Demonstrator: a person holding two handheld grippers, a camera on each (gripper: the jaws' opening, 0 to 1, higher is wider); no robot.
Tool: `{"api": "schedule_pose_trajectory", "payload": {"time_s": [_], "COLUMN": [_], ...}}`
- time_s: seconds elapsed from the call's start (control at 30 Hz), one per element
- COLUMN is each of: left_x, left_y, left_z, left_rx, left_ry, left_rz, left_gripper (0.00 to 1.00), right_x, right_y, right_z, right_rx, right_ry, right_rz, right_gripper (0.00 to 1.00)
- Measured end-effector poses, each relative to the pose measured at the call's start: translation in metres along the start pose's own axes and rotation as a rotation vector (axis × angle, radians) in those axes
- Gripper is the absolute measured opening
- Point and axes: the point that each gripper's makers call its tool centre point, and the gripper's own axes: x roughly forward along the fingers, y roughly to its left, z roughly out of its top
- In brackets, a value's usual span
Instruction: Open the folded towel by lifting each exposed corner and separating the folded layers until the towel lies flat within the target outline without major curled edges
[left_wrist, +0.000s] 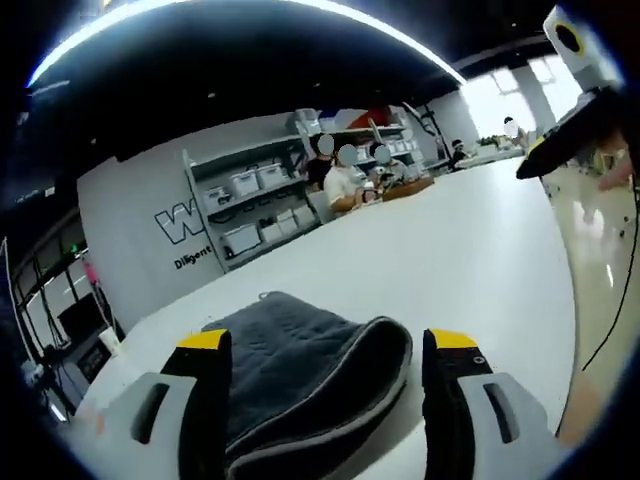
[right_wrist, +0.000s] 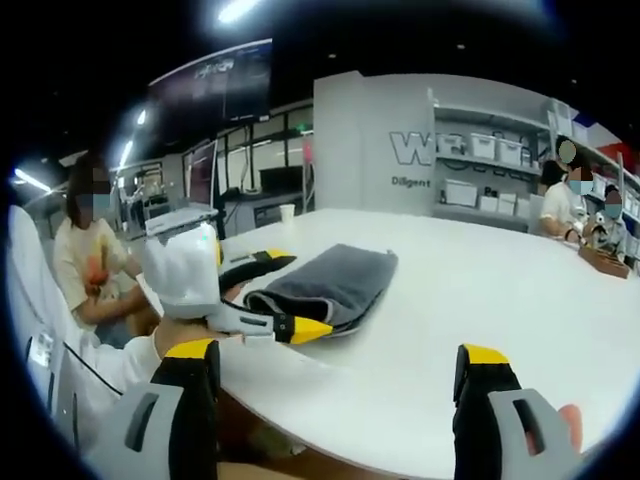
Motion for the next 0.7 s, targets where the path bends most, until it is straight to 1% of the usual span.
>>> {"api": "schedule_pose_trajectory", "payload": {"time_s": [0.07,0.13,0.17,0.2,0.3,0.4,0.5,0.57,0.6,0.7], "left_x": [0.000,-0.001,-0.001,-0.001,-0.002,-0.002,0.000,0.002,0.003,0.004], "left_y": [-0.001,-0.004,-0.006,-0.008,-0.010,-0.013,-0.018,-0.023,-0.028,-0.034], "left_z": [0.001,0.004,0.005,0.007,0.009,0.010,0.008,0.006,0.004,0.002], "left_rx": [0.035,0.072,0.096,0.137,0.197,0.229,0.263,0.288,0.292,0.301], "left_ry": [0.002,-0.008,-0.014,-0.019,-0.027,-0.026,-0.019,-0.012,-0.005,0.003], "left_rz": [0.012,0.020,0.024,0.027,0.044,0.053,0.042,0.020,0.004,-0.008], "left_gripper": [0.76,0.76,0.74,0.72,0.66,0.65,0.63,0.60,0.60,0.59], "right_x": [0.000,0.000,0.000,0.000,0.000,0.000,0.000,0.000,0.000,0.000], "right_y": [0.000,0.000,0.000,0.000,0.001,0.001,0.000,0.000,-0.001,0.000], "right_z": [0.000,0.000,0.000,-0.001,-0.002,-0.002,-0.002,-0.003,-0.003,-0.003], "right_rx": [0.001,0.000,0.001,0.000,-0.002,-0.003,-0.001,0.000,-0.001,0.000], "right_ry": [0.001,0.000,0.001,0.002,0.005,0.004,0.003,0.004,0.004,0.003], "right_rz": [0.001,0.002,0.002,0.002,0.004,0.006,0.005,0.004,0.004,0.007], "right_gripper": [0.97,0.97,0.97,0.97,0.96,0.96,0.96,0.95,0.95,0.95]}}
